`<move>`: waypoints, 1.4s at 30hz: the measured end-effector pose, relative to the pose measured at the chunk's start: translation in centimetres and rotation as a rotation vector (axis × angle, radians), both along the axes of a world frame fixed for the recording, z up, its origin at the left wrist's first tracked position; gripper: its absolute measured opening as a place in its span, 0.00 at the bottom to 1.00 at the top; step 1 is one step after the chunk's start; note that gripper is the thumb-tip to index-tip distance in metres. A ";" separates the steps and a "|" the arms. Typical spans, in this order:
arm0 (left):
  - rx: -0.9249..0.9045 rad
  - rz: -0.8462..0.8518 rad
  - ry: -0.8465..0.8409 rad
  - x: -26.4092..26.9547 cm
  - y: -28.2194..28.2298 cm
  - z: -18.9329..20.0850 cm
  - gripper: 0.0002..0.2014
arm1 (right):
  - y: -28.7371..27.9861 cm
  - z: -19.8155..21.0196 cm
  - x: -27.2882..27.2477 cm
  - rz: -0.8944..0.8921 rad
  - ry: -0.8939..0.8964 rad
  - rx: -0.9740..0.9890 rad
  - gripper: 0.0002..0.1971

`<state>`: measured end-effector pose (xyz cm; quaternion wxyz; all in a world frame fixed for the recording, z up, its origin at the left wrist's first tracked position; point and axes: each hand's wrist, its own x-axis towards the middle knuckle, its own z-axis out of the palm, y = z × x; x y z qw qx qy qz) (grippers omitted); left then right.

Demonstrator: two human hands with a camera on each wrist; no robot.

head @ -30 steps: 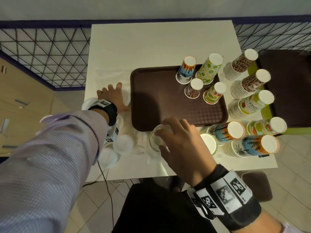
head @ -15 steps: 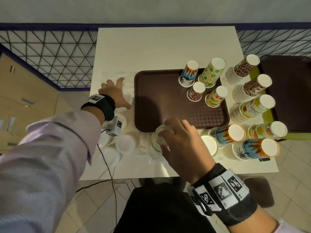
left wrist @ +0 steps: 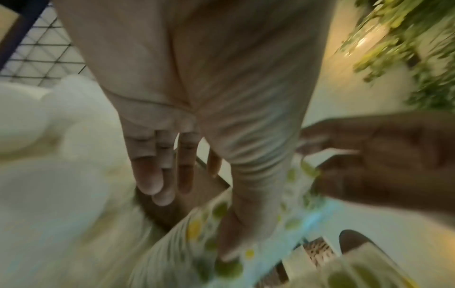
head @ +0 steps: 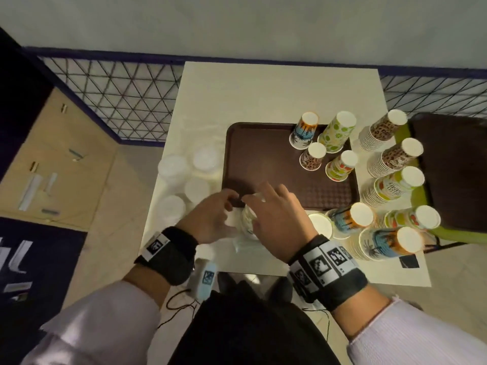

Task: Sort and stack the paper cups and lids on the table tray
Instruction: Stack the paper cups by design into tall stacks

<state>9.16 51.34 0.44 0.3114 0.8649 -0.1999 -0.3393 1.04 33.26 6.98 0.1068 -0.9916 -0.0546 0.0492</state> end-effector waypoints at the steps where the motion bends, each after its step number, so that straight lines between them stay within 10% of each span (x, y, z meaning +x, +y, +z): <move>1: 0.000 0.011 0.038 -1.1 -0.2 -1.0 0.43 | 0.0 0.0 0.0 0.012 0.007 -0.022 0.20; 18: -0.088 0.131 0.146 -3.6 -3.1 -9.9 0.52 | -0.2 0.1 -4.3 0.063 0.026 0.023 0.31; 32: -0.223 0.223 0.066 -5.0 -3.8 -5.1 0.33 | -1.6 1.6 -3.6 0.132 0.033 0.189 0.22; 42: -0.338 0.378 0.265 -4.8 -1.6 -2.4 0.33 | -6.1 5.6 -2.4 0.023 -0.317 0.605 0.17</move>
